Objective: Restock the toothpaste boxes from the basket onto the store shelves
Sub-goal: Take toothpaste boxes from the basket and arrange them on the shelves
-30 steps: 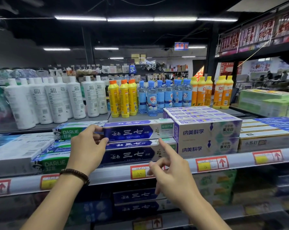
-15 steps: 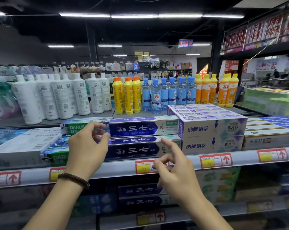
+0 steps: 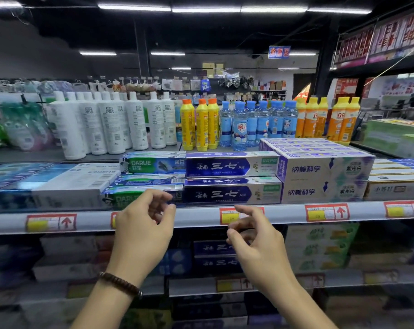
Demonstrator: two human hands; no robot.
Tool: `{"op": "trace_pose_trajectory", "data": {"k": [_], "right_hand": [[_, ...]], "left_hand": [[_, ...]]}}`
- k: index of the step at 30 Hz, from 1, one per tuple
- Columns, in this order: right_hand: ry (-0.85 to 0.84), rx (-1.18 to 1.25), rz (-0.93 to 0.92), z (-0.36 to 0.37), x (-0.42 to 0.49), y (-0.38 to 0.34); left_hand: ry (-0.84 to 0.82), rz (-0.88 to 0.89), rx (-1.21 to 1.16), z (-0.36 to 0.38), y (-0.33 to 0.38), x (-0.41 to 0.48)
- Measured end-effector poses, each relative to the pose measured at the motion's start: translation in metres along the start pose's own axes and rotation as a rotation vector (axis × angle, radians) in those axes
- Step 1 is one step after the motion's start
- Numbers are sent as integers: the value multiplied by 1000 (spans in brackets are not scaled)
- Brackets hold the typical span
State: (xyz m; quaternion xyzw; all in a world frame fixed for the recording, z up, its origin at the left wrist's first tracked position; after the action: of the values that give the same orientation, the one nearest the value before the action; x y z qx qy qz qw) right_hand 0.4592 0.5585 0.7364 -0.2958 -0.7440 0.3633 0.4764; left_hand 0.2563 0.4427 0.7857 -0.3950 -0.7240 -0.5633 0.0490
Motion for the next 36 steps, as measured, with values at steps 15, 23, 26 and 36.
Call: {"op": "trace_pose_trajectory", "data": {"k": [15, 23, 26, 36], "right_hand": [[-65, -15, 81, 42, -59, -7], [-164, 39, 82, 56, -72, -12], [-212, 53, 86, 59, -80, -12], [-350, 142, 65, 71, -113, -3]], "left_hand": [[-127, -155, 25, -40, -46, -58], [-98, -260, 91, -59, -57, -94], [-94, -300, 110, -60, -61, -109], [-18, -428, 152, -70, -72, -163]]}}
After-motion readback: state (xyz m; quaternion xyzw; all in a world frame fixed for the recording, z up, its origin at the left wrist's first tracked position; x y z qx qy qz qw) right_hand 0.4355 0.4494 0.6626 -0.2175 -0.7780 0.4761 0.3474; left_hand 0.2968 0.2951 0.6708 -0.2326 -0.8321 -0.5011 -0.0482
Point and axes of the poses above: each hand's wrist, its own x-axis towards the middle knuckle, its own z-axis out of the palm, y = z × x, the point moved 3 cm from there along x, towards the middle knuckle, and after that the axes turned 6 degrees about -z, right-handed, at the moved point
